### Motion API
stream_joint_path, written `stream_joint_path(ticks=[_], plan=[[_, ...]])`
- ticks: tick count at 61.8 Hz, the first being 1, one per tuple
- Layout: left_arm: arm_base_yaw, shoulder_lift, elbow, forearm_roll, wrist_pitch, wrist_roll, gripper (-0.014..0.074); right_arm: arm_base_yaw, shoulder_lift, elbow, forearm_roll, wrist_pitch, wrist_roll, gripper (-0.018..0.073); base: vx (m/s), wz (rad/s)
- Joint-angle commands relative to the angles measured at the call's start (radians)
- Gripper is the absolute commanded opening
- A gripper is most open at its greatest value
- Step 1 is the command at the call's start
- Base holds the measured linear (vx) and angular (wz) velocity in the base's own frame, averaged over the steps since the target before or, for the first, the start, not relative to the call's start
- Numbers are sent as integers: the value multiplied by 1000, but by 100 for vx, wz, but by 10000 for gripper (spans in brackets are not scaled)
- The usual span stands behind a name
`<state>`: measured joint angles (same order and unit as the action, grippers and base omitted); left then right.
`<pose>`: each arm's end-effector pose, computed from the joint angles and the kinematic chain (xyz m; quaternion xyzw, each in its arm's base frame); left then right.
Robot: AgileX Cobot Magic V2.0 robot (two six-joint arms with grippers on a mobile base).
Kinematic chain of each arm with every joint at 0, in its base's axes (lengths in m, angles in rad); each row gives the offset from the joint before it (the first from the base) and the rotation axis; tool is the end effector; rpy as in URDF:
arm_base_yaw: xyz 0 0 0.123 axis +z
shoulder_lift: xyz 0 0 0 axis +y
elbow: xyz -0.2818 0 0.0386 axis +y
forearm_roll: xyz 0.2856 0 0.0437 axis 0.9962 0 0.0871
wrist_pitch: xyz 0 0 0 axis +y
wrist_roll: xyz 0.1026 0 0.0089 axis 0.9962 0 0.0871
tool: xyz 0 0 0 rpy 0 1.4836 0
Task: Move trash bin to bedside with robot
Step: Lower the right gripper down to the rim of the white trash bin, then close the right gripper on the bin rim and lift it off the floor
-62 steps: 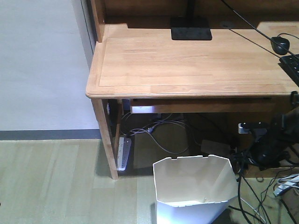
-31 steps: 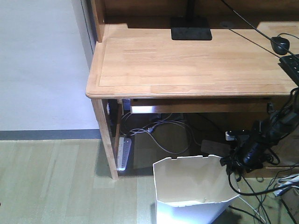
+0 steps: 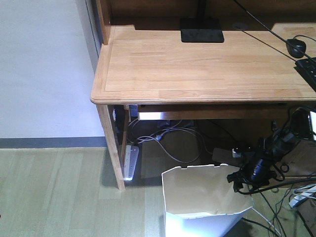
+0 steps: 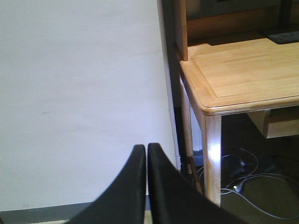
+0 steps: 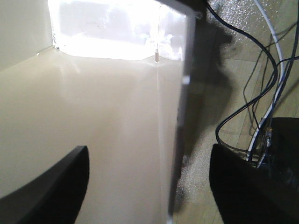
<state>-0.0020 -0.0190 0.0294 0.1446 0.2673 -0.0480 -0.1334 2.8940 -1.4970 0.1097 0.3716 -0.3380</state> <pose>0.1047 0.0037 0.1777 0.0239 0.7699 0.0432 0.6363 0.3612 -0.0443 -0.2214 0.0500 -0.9971 -0.0295 0.0497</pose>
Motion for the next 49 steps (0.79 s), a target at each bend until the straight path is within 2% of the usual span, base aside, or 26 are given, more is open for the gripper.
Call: stream_joint_path(ticks=[1,11,23,33,43,49], plan=[[-6,-9,28,-4,-74,-8,-6,-5,-26,-48,2,22,-11,503,0,0],[-6,-9,28,-4,-74,-8,-6,-5,29,-114,2,54,-10,447,0,0],[-6,-9,28,-4,-74,-8,-6,-5,89,-200,63,86,-20,343,0,0],[-6,-9,28,-4,-74,-8,-6,-5,126,-274,189,170,-119,227,0,0],[-6,-9,28,-4,-74,-8,-6,-5,109,-264,335,186,-212,-7,0,0],[-6,-9,28,-4,-74,-8,-6,-5,82,-227,399,161,-260,-13,0,0]])
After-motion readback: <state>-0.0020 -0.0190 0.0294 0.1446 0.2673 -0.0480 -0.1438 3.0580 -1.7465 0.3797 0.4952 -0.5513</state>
